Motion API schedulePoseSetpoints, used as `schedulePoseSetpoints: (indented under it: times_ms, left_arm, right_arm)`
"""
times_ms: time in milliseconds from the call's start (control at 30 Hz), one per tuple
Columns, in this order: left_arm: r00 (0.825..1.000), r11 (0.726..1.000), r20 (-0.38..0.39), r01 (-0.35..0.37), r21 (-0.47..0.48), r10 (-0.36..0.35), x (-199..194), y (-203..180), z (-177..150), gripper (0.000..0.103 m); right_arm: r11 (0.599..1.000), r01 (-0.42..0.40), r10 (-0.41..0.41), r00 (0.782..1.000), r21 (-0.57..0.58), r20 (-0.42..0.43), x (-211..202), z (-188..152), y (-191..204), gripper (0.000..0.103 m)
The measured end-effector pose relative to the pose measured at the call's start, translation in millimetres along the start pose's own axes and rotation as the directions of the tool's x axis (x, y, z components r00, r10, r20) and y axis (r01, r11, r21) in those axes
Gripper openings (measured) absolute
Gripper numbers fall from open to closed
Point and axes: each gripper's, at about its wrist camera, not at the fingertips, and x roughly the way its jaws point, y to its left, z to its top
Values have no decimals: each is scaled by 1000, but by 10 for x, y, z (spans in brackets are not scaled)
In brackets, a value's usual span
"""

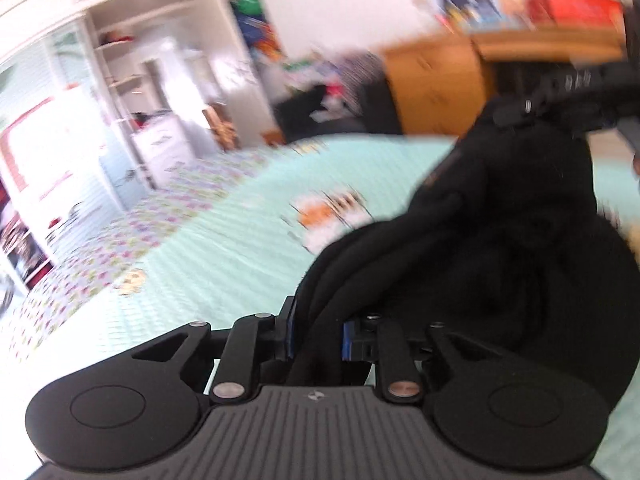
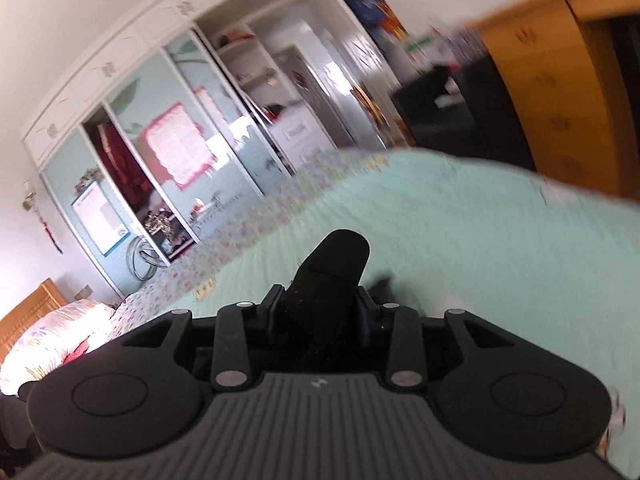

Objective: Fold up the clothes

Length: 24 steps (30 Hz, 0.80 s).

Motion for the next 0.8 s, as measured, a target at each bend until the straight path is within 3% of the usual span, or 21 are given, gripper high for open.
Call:
schedulePoseSetpoints:
  times_ms: [167,267,300,367,400,433,467,500,533,600,667,700,800]
  left_arm:
    - [987,983,90,-119,-141,133,-397,380,160,22]
    - [977,952,48,-192,-240,209,-447,602,41,23]
    - [968,931,9,-238,-277,250,-461,623,-28,23]
    - [946,880,-111,-325,-346,305,-434,834,-262,23]
    - [928,843,-203,-370,-390,313,-373,976,-414,23]
    - [904,795,-300,-414,-442,304,-289,1101,-604,24]
    - [872,726,-413,-461,-510,264,-196,1242,-824,26]
    - [855,678,-475,-475,-561,207,-127,1324,-1031,29]
    - [863,667,-474,-459,-587,177,-114,1346,-1176,31]
    - [880,704,-430,-435,-561,202,-201,1278,-1220,39]
    - [860,729,-440,-474,-495,260,-289,1216,-1193,55]
    - [851,724,-447,-489,-487,274,-365,1260,-1182,61]
    - [849,689,-456,-498,-526,266,-561,1289,-1110,63]
  right_arm:
    - [992,96,-90,993,-78,72,417,423,242,37]
    - [981,158,-146,982,-110,117,674,655,355,37]
    - [977,179,-163,978,-119,133,759,732,393,33]
    - [973,197,-180,974,-119,137,931,860,413,31]
    - [985,154,-147,986,-78,83,1019,866,304,31]
    - [993,113,-111,993,-42,42,1070,850,205,31]
    - [996,83,-83,996,-30,23,1058,795,142,32]
    - [997,66,-66,998,-45,-4,1035,730,109,33]
    - [997,41,-44,998,-58,-44,1004,646,74,34]
    - [999,0,-5,993,-39,-122,928,428,-38,49]
    - [1000,-4,3,979,-5,-204,847,148,-125,54]
    - [1000,7,-2,971,19,-240,801,1,-179,54]
    - [983,48,5,958,179,-287,574,-398,-390,63]
